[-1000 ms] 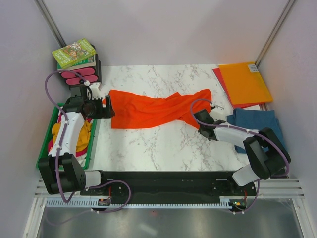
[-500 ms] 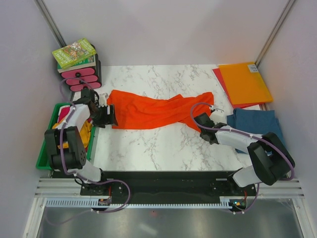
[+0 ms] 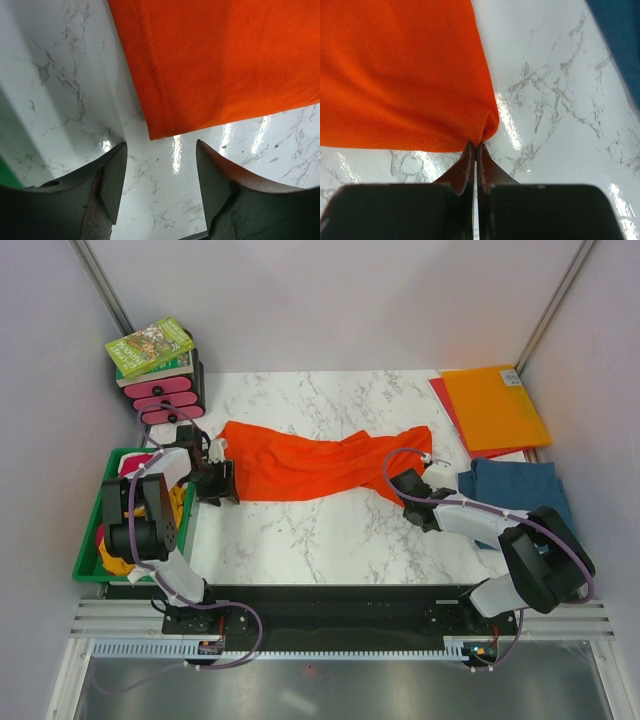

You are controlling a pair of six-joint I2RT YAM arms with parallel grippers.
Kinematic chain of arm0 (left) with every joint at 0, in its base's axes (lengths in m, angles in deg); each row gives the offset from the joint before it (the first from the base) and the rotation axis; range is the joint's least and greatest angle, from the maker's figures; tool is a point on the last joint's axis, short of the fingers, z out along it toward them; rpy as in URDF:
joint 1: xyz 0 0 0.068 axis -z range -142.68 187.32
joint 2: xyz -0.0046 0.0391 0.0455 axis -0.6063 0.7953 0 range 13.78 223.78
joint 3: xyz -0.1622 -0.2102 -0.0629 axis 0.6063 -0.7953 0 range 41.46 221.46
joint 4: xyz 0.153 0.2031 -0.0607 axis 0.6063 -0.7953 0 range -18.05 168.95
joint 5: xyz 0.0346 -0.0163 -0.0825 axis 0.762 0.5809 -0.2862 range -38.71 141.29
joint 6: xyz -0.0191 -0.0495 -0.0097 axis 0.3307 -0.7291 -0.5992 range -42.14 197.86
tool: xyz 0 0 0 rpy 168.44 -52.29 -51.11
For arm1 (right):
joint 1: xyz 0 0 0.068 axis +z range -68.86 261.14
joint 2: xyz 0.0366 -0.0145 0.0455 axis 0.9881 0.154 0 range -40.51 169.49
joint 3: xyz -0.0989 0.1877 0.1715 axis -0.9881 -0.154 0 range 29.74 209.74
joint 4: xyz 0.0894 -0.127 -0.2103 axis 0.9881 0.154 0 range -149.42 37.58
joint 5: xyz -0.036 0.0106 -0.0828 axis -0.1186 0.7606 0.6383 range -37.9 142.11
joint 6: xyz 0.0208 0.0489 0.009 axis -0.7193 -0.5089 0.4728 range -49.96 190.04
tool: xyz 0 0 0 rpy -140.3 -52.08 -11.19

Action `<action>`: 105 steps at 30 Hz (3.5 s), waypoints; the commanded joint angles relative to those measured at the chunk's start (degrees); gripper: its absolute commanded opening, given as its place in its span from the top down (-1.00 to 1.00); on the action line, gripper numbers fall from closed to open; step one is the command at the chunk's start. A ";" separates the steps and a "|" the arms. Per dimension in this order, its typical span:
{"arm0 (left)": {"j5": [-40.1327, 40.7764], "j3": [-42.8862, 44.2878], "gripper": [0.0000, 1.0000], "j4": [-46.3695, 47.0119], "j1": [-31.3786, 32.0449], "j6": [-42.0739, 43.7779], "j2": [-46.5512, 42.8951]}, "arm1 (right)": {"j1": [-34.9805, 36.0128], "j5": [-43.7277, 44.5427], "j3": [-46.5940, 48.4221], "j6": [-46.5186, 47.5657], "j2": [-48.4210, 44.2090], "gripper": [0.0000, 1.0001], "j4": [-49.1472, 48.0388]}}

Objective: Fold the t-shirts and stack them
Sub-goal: Flatten the tshirt out

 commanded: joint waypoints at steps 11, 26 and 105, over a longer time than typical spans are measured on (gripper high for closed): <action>3.62 -0.49 0.95 9.48 0.82 -0.61 4.88 | 1.54 1.90 -0.20 0.06 -0.38 1.00 0.05; -5.08 2.48 0.96 7.11 0.90 -2.80 -14.28 | 1.54 2.25 -0.56 0.06 -0.21 1.00 -0.39; 5.64 22.37 0.96 16.07 6.97 -5.53 14.91 | 2.86 -1.18 5.86 2.87 9.11 1.00 -4.26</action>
